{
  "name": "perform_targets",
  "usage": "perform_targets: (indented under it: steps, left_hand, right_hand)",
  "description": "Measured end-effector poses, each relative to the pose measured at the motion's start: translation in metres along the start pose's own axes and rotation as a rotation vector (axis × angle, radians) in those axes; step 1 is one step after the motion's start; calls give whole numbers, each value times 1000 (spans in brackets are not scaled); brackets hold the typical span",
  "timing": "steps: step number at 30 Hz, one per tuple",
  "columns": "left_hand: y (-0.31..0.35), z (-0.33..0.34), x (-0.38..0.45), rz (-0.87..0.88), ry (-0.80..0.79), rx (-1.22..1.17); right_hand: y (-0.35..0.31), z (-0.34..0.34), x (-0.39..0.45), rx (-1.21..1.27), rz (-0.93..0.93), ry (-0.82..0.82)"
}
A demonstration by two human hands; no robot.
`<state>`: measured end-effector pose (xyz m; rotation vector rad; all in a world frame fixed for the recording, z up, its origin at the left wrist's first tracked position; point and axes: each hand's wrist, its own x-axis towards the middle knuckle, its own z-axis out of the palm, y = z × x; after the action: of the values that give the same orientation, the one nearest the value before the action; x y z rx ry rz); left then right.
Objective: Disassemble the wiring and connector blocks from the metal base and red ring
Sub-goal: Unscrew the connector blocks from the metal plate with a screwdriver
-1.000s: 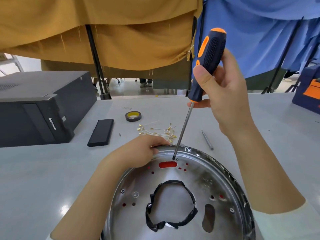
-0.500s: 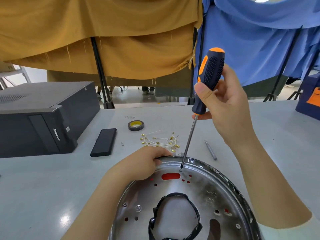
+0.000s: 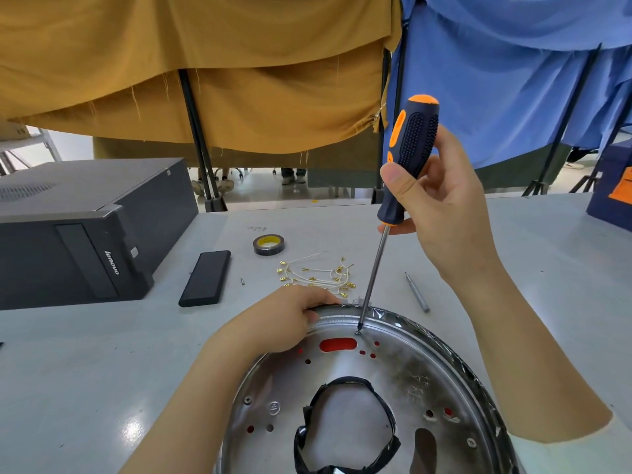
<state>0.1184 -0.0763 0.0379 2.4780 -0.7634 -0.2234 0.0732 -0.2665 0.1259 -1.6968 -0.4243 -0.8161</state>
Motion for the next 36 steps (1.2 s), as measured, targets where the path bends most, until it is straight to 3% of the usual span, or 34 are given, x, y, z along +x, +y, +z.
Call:
perform_targets:
  steps: [36]
  left_hand:
    - [11, -3, -7, -2, 15, -55]
  right_hand:
    - [-4, 7, -3, 91, -31, 27]
